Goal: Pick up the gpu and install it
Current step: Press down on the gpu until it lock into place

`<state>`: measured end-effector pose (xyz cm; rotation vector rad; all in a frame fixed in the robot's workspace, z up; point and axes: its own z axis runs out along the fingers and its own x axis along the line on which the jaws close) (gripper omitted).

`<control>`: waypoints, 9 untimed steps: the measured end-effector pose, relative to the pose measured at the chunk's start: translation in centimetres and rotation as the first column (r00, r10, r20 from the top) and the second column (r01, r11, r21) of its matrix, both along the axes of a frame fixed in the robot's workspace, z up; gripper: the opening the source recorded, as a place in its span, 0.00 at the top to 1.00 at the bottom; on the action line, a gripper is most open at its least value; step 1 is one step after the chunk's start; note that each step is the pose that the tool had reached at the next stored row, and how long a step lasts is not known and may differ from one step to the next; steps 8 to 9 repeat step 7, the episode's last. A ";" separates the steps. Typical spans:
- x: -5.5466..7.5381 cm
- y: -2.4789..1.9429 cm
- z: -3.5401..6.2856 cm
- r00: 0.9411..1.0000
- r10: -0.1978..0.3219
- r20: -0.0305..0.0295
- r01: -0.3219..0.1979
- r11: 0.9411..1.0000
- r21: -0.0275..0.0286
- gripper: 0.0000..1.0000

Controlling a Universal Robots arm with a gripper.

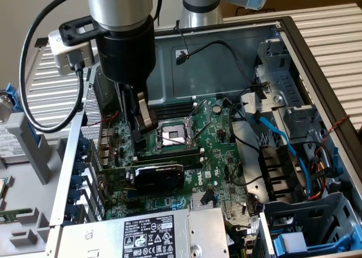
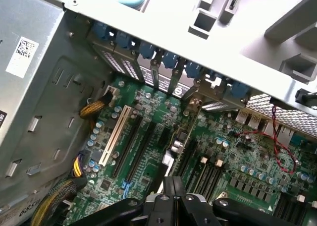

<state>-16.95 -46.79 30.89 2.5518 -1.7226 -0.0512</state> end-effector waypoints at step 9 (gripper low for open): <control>0.0 0.00 0.00 1.000 -0.025 0.000 0.025 1.000 0.000 0.89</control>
